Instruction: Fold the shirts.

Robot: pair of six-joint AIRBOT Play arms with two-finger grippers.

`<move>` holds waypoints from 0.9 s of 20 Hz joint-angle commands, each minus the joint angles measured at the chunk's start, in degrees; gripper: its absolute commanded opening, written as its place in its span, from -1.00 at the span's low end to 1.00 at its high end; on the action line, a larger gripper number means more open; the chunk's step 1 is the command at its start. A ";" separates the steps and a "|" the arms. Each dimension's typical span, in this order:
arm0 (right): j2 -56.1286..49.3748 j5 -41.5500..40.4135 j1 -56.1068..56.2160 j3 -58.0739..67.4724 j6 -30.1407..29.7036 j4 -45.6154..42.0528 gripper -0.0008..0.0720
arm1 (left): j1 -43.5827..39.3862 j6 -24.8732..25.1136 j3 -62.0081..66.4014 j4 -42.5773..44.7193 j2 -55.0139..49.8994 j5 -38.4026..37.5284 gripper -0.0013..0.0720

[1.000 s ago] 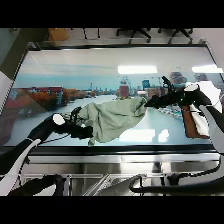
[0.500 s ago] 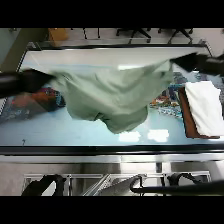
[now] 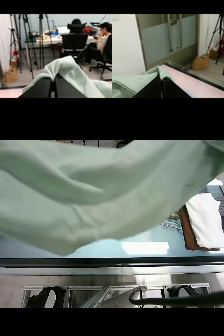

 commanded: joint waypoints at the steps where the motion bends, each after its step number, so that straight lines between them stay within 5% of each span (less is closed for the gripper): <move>1: -3.10 2.25 -0.11 -0.26 0.37 -2.21 -0.93 | -0.50 2.08 -6.08 0.63 -2.49 0.90 -0.93; 4: -11.96 4.24 3.04 -8.15 -1.14 -1.77 -0.93 | -6.51 9.81 -16.20 -9.09 -12.63 3.61 -0.93; 7: -23.32 0.59 10.43 -18.05 -4.55 -4.92 -0.93 | -15.63 15.19 -23.52 -9.35 -29.64 9.68 -0.93; 15: -52.00 -13.64 13.14 -22.32 -7.41 -10.27 -0.93 | -21.31 12.68 -7.39 -15.28 -74.79 6.38 -0.90; 17: -52.46 -16.26 12.20 -22.29 -8.74 -10.27 -0.93 | -20.31 11.30 -2.14 -18.67 -78.05 2.25 0.93; 18: -52.35 -16.72 11.52 -22.05 -8.74 -10.29 -0.93 | -19.47 8.59 0.20 -18.78 -78.49 -1.07 0.82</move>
